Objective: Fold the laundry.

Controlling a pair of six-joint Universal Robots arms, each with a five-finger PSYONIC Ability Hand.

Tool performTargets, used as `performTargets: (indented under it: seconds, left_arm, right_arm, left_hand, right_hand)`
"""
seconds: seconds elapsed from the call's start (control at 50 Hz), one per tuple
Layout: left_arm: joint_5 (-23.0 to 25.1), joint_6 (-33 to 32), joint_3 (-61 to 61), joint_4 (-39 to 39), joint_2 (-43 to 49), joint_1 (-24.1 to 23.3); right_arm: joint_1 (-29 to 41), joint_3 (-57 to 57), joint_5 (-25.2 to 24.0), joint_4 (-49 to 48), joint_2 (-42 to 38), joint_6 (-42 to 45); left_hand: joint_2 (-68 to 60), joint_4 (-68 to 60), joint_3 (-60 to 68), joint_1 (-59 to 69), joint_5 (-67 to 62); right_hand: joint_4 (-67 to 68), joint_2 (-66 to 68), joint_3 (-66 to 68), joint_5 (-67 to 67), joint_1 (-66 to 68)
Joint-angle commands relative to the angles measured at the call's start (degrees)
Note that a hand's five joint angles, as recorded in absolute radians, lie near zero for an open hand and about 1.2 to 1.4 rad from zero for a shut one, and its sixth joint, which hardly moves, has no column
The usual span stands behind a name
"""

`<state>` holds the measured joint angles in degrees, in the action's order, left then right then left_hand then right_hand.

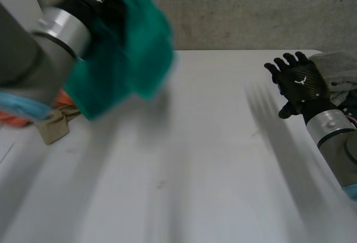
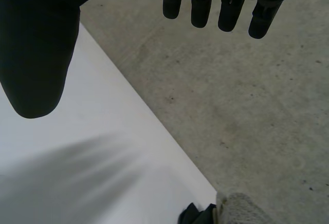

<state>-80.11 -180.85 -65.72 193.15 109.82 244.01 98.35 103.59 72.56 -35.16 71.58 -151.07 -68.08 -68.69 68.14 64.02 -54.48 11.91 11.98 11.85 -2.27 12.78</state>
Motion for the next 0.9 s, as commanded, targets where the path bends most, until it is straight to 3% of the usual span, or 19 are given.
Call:
performTargets:
  seconds: [0.02,0.1,0.14,0.16,0.24,0.38,0.56,0.62,0.7,0.84,0.88,0.9]
  left_arm:
    - [-4.79,-2.22,-1.78,-5.68,11.89,-13.64]
    - [-6.20,-4.42,0.15,-7.87,20.77,-17.87]
    - [-6.46,-4.86,1.47,-9.19,22.71,-18.48]
    - [-6.46,-4.60,2.08,-11.11,22.89,-18.84]
    - [-6.90,-4.25,2.35,-15.17,18.69,-17.53]
    - [-5.15,-3.28,-3.61,-13.95,5.51,-9.28]
    - [2.67,-2.93,-16.62,-7.71,-3.38,2.77]
    - [5.82,-2.66,-20.57,-5.25,-4.18,6.54]
    - [8.64,-2.40,-24.70,-3.67,-4.44,9.63]
    - [11.02,-1.61,-28.76,-2.26,-4.44,11.48]
    - [11.29,-1.43,-29.11,-1.73,-4.44,11.66]
    - [11.38,-1.34,-29.20,-1.38,-4.36,11.66]
  right_arm:
    - [-0.62,-0.67,1.00,2.38,0.76,-1.07]
    - [-0.88,-1.54,1.61,5.01,-0.30,-1.07]
    - [-1.05,-2.07,2.32,6.42,-0.65,-1.24]
    - [-1.14,-2.59,3.19,8.16,-0.74,-1.33]
    - [-0.97,-4.17,6.35,13.69,-0.13,-2.03]
    - [1.66,-6.73,9.52,25.39,3.21,-8.35]
    - [11.67,-5.60,14.88,44.20,6.64,-29.95]
    - [14.75,-3.22,15.59,43.87,6.82,-33.93]
    - [21.16,1.34,16.81,36.52,5.51,-34.47]
    - [26.80,1.80,23.40,25.50,-2.66,-32.01]
    - [28.82,0.04,27.88,24.36,-5.57,-30.43]
    - [29.52,-0.57,29.72,23.83,-6.36,-29.82]
  left_hand:
    - [-11.92,-11.31,11.86,15.98,-15.52]
    - [-11.92,-11.31,11.86,15.98,-15.52]
    - [12.13,12.75,-12.19,-8.08,8.53]
    - [37.60,38.21,-37.65,-33.54,33.99]
    - [55.50,56.11,-55.55,-51.44,51.90]
    - [57.53,58.15,-57.59,-53.48,53.93]
    - [57.70,58.32,-57.76,-53.65,54.10]
    - [57.53,58.15,-57.59,-53.48,53.93]
    - [57.20,57.81,-57.26,-53.14,53.60]
    - [57.20,57.81,-57.25,-53.14,53.60]
    - [57.20,57.81,-57.25,-53.14,53.60]
    - [57.20,57.81,-57.25,-53.14,53.60]
  right_hand:
    - [-1.91,-1.98,-1.85,2.27,-2.78]
    - [-1.91,-1.98,-1.85,2.27,-2.78]
    - [-1.91,-1.98,-1.85,2.27,-2.78]
    - [-1.91,-1.98,-1.85,2.27,-2.78]
    - [-1.91,-1.98,-1.85,2.27,-2.78]
    - [-1.91,-1.98,-1.85,2.27,-2.78]
    - [-1.91,-1.98,-1.85,2.27,-2.78]
    - [-1.91,-1.98,-1.85,2.27,-2.78]
    - [-1.91,-1.98,-1.85,2.27,-2.78]
    - [9.68,9.61,9.74,-9.32,8.81]
    - [29.28,29.21,29.34,-28.93,28.41]
    - [47.03,46.96,47.09,-46.67,46.16]
